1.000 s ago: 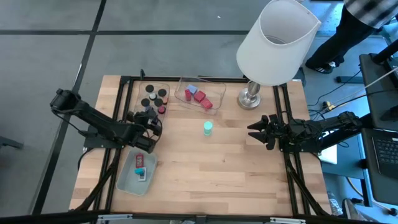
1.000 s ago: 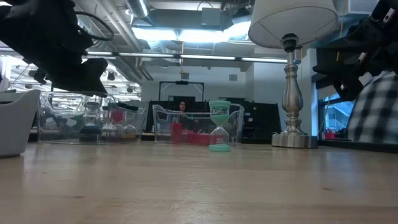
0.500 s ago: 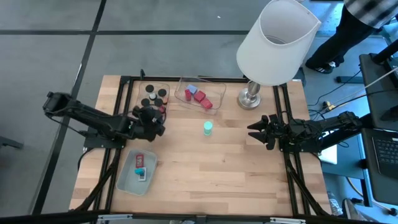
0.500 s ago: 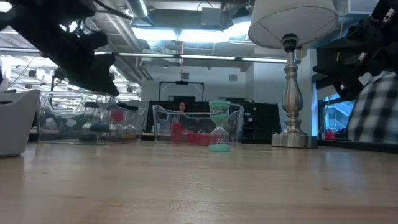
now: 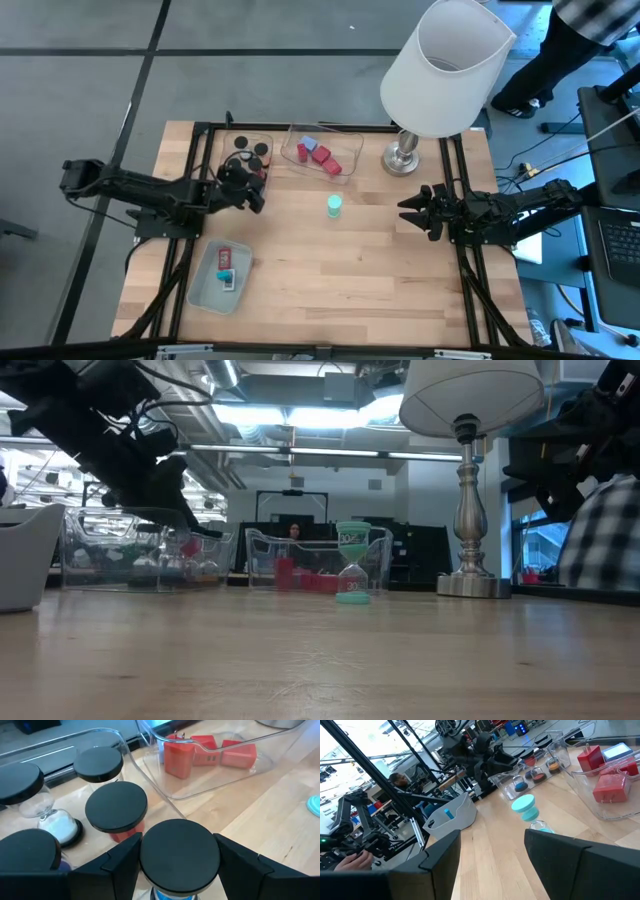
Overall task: Pick & Place Office items
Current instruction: Put the blue hourglass into the left transparent bin, then put the light blue hourglass into the left transparent bin
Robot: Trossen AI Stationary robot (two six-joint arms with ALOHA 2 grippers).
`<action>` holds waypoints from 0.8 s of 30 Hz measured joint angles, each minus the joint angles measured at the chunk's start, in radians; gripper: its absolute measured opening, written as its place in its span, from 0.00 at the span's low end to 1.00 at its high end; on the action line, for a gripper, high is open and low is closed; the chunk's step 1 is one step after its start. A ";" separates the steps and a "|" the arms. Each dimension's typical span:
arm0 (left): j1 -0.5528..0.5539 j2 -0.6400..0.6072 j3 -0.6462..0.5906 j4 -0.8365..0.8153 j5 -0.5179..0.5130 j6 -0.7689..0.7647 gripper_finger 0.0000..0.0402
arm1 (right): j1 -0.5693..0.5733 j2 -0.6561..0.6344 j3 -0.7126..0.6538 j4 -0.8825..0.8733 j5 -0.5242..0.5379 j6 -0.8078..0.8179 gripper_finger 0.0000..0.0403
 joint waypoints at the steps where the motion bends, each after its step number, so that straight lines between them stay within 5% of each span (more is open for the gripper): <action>1: 0.009 0.000 0.000 0.000 0.007 0.007 0.56 | 0.000 0.000 0.000 0.000 0.000 0.000 0.56; 16: 0.032 0.000 -0.001 -0.038 0.026 0.047 0.60 | 0.000 0.000 0.000 0.000 0.000 0.000 0.56; 24: 0.029 -0.077 -0.001 -0.032 0.027 0.079 0.72 | 0.000 0.000 0.000 0.000 0.000 0.000 0.56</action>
